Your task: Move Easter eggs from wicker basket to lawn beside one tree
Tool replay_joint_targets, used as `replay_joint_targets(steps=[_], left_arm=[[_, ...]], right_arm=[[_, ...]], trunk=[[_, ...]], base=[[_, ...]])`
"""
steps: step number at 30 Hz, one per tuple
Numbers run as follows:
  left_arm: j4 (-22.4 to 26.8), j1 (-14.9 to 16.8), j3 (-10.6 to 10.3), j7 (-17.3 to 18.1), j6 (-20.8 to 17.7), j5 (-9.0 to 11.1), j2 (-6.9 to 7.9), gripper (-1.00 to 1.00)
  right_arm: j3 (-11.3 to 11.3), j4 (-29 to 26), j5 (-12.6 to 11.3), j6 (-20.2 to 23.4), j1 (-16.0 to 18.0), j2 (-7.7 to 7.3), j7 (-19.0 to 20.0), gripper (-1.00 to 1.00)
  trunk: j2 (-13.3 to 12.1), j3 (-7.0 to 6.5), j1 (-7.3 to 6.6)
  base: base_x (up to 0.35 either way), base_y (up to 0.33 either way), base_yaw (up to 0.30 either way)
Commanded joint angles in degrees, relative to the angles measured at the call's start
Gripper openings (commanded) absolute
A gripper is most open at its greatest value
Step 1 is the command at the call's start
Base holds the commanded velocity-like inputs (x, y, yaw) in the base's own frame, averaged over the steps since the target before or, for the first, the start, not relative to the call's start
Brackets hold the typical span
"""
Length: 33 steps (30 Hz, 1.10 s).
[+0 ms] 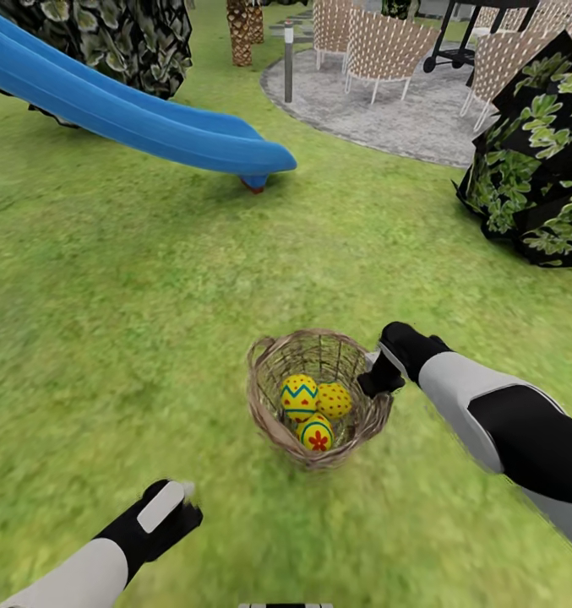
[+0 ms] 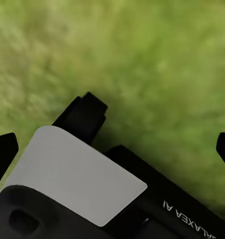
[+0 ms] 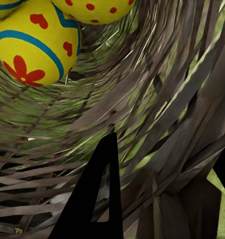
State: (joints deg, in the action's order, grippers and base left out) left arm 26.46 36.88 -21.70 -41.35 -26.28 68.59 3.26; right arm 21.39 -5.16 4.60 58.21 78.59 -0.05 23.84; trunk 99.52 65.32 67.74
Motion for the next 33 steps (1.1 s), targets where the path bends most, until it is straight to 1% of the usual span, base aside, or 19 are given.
replay_joint_targets(steps=[1,3,5,6,7,8,10,11,12,13,15,17,20,22,24,27,31,33], left_arm=[[-0.71,0.03,-1.14,0.47,1.13,0.36,-0.08,1.0],[-1.98,0.03,-1.66,1.43,2.18,0.35,-0.6,1.0],[-3.7,0.03,-1.8,1.8,3.34,0.33,-0.82,1.0],[-4.84,0.03,-1.86,2.19,4.45,0.33,-0.8,1.0],[-5.65,0.03,-1.9,3.36,5.2,0.29,-0.64,1.0],[-6.39,0.03,-1.92,4.98,5.62,0.25,-0.44,1.0],[-8.02,0.03,-1.98,6.84,5.98,0.08,-0.27,1.0],[-8.61,0.03,-2.0,7.31,6.06,0.03,-0.23,1.0],[-8.92,0.03,-2.03,7.58,6.11,0.0,-0.24,1.0],[-9.07,0.03,-2.07,7.69,6.16,-0.02,-0.3,1.0],[-9.19,0.03,-2.08,7.82,6.44,-0.03,-0.35,1.0],[-9.27,0.03,-2.11,7.85,7.24,-0.03,-0.45,1.0],[-9.32,0.03,-2.11,7.86,7.71,-0.03,-0.67,1.0],[-9.32,0.03,-2.11,7.86,7.79,-0.03,-0.74,1.0],[-9.32,0.03,-2.11,7.86,7.81,-0.03,-0.78,1.0],[-9.32,0.03,-2.11,7.86,7.89,-0.03,-0.8,1.0],[-9.32,0.03,-2.16,7.86,8.99,0.01,-0.8,1.0],[-9.32,0.03,-2.13,7.86,9.21,0.04,-0.8,1.0]], right_arm=[[0.09,-1.36,-0.91,0.82,-0.02,-0.91,0.63,-1.0],[0.13,-2.58,-0.91,1.19,-0.02,-2.13,0.66,-1.0],[0.14,-2.9,-0.91,1.33,-0.02,-3.25,0.69,-1.0],[0.15,-2.96,-0.91,1.35,-0.02,-3.53,0.7,-1.0],[0.15,-2.99,-0.91,1.37,-0.02,-3.67,0.73,-1.0],[0.15,-3.0,-0.87,1.41,-0.02,-3.77,0.75,-1.0],[0.27,-3.01,-0.84,1.45,-0.02,-4.1,0.76,-1.0],[0.82,-3.02,-0.86,1.44,-0.02,-4.57,0.76,-1.0],[1.84,-3.02,-0.92,1.45,-0.02,-5.01,0.76,-1.0],[2.87,-3.02,-0.99,1.46,-0.02,-5.33,0.8,-1.0],[3.78,-3.02,-1.06,1.46,-0.02,-5.63,0.84,-1.0],[4.02,-3.02,-1.08,1.47,-0.02,-5.83,1.49,-1.0],[4.28,-3.02,-0.96,1.47,-0.02,-7.18,5.12,-1.0],[4.35,-3.02,-0.92,1.47,-0.02,-7.72,5.86,-1.0],[4.43,-3.02,-0.91,1.47,-0.02,-7.87,6.04,-1.0],[6.24,-3.02,-0.95,1.47,-0.02,-8.19,6.26,-1.0],[7.14,-3.02,-0.93,1.47,-0.02,-8.9,9.55,-1.0],[7.23,-3.02,-0.91,1.47,-0.02,-9.12,10.2,-1.0]], trunk=[[-0.4,-0.14,-0.23],[-1.2,-0.5,-0.67],[-2.0,-0.86,-1.11],[-2.41,-1.04,-1.33],[-2.81,-1.22,-1.55],[-3.21,-1.4,-1.77],[-4.01,-1.76,-2.21],[-4.41,-1.94,-2.42],[-4.81,-2.12,-2.64],[-5.21,-2.3,-2.86],[-6.02,-2.66,-3.3],[-6.82,-3.02,-3.74],[-8.02,-3.56,-4.4],[-8.82,-3.91,-4.84],[-9.62,-4.27,-5.28],[-10.83,-4.81,-5.94],[-12.43,-5.53,-6.82],[-13.23,-5.89,-7.26]], base=[[0.0,0.0,0.0],[0.0,0.0,0.0],[0.0,0.0,0.0],[0.0,0.0,0.0],[0.0,0.0,0.0],[0.0,0.0,0.0],[0.0,0.0,0.0],[0.0,0.0,0.0],[0.0,0.0,0.0],[0.0,0.0,0.0],[0.0,0.0,0.0],[0.0,0.0,0.0],[0.0,0.0,0.0],[0.0,0.0,0.0],[0.0,0.0,0.0],[0.0,0.0,0.0],[0.0,0.0,0.0],[0.0,0.0,0.0]])
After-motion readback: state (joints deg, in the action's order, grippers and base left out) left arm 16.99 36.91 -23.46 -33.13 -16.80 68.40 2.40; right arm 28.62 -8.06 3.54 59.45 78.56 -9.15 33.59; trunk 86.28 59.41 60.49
